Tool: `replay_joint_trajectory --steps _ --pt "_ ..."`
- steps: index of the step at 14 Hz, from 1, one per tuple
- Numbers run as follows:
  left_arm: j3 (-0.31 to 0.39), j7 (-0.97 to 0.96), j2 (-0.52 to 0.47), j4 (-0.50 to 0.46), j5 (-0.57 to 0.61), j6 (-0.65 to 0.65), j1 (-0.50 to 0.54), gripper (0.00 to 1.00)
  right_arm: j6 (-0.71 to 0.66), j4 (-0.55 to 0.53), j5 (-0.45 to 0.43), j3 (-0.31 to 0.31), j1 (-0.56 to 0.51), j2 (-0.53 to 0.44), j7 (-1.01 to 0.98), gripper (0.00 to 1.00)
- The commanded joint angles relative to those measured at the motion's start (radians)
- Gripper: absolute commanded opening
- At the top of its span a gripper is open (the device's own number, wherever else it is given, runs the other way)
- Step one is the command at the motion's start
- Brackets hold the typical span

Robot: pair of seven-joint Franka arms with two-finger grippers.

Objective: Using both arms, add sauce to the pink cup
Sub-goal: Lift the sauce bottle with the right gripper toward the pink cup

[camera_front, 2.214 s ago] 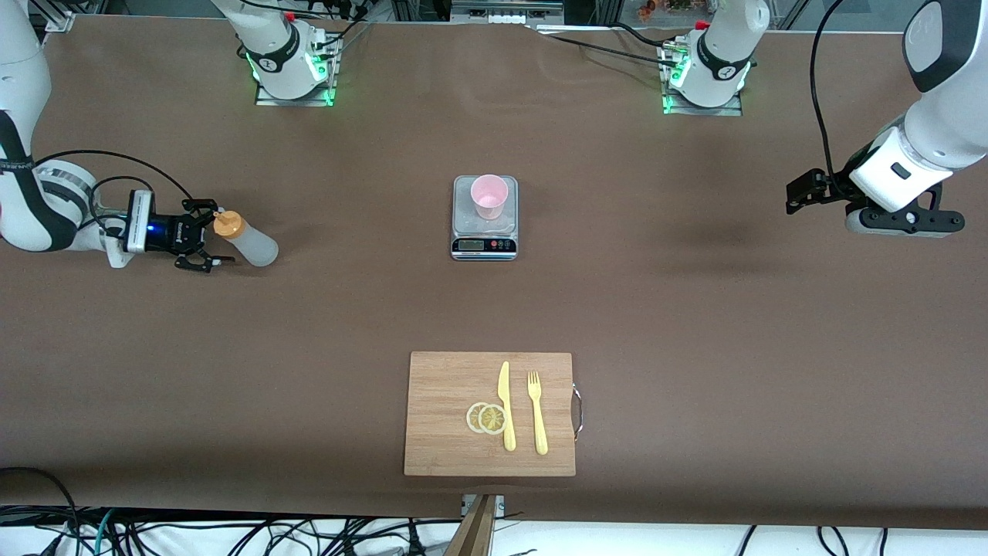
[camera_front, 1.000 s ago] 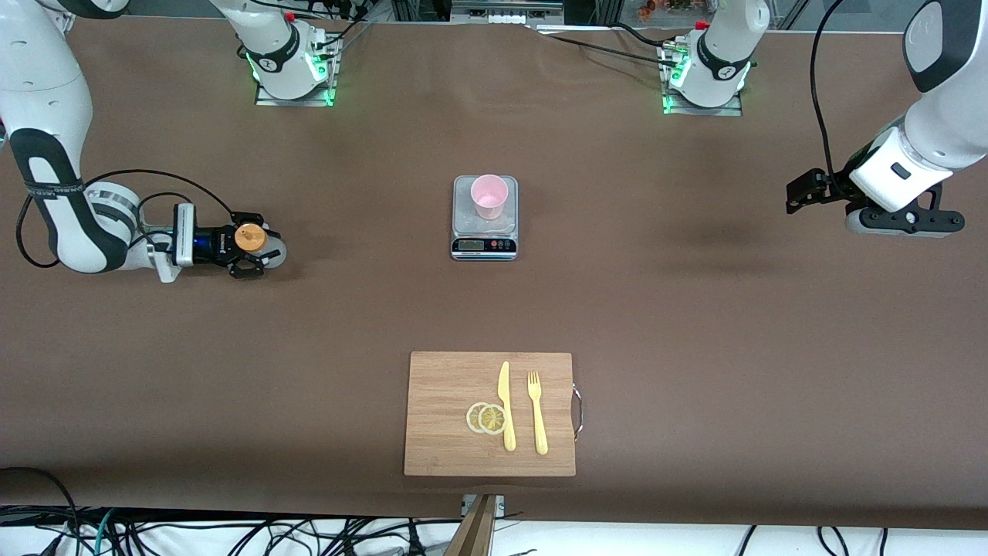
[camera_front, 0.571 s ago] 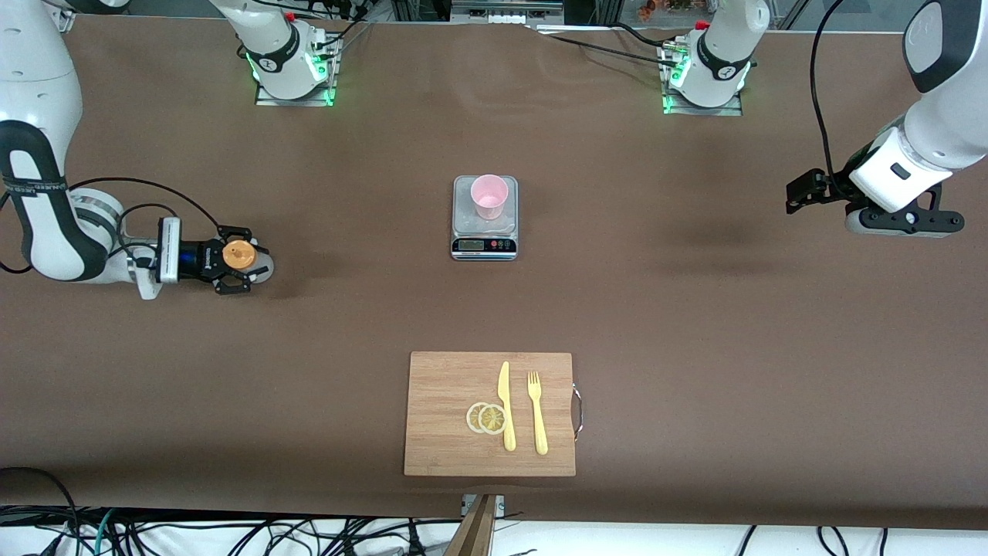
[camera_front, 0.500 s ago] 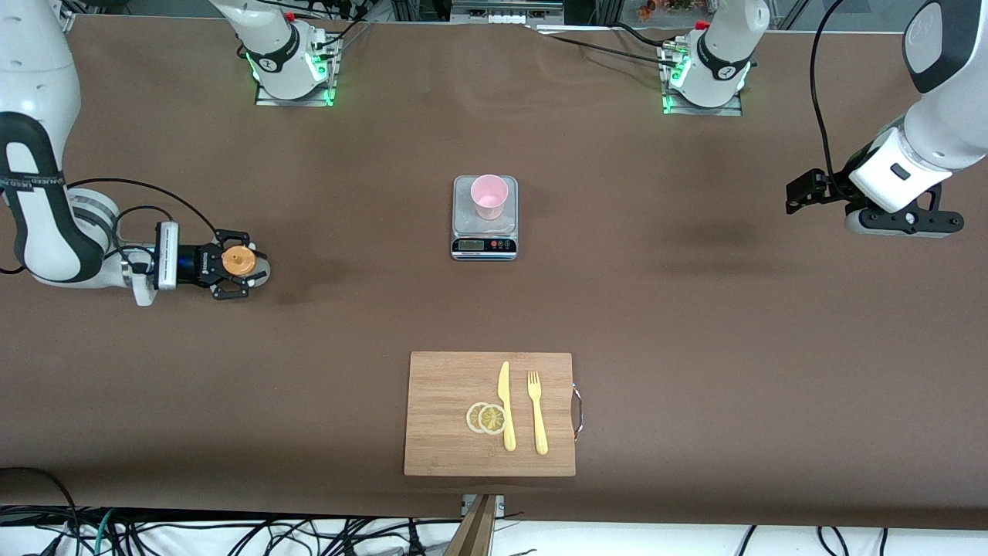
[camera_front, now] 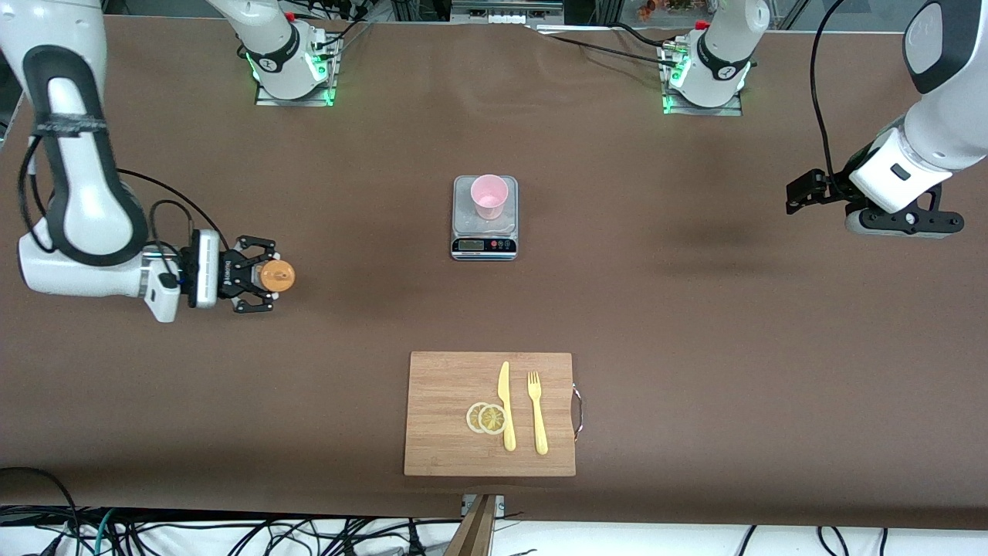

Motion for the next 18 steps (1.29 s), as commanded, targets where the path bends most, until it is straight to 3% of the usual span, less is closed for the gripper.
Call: replay_joint_trajectory --steps 1,3,7,12,18 --pt "-0.005 0.005 0.014 0.026 0.014 -0.019 0.008 1.00 0.006 0.088 -0.160 -0.007 0.103 -0.008 0.182 0.00" --pt "-0.005 0.005 0.014 0.026 0.016 -0.019 0.008 1.00 0.004 0.128 -0.281 -0.006 0.167 -0.010 0.303 0.00" --pt "-0.005 0.006 0.014 0.024 0.014 -0.018 0.009 1.00 0.004 0.168 -0.418 -0.004 0.276 -0.014 0.412 0.00" --pt "-0.004 0.011 0.014 0.024 0.014 -0.018 0.009 1.00 0.006 0.185 -0.504 -0.004 0.428 -0.016 0.570 0.00" --pt "-0.004 0.017 0.014 0.024 0.014 -0.018 0.017 1.00 0.016 0.187 -0.674 -0.006 0.604 -0.002 0.679 0.00"
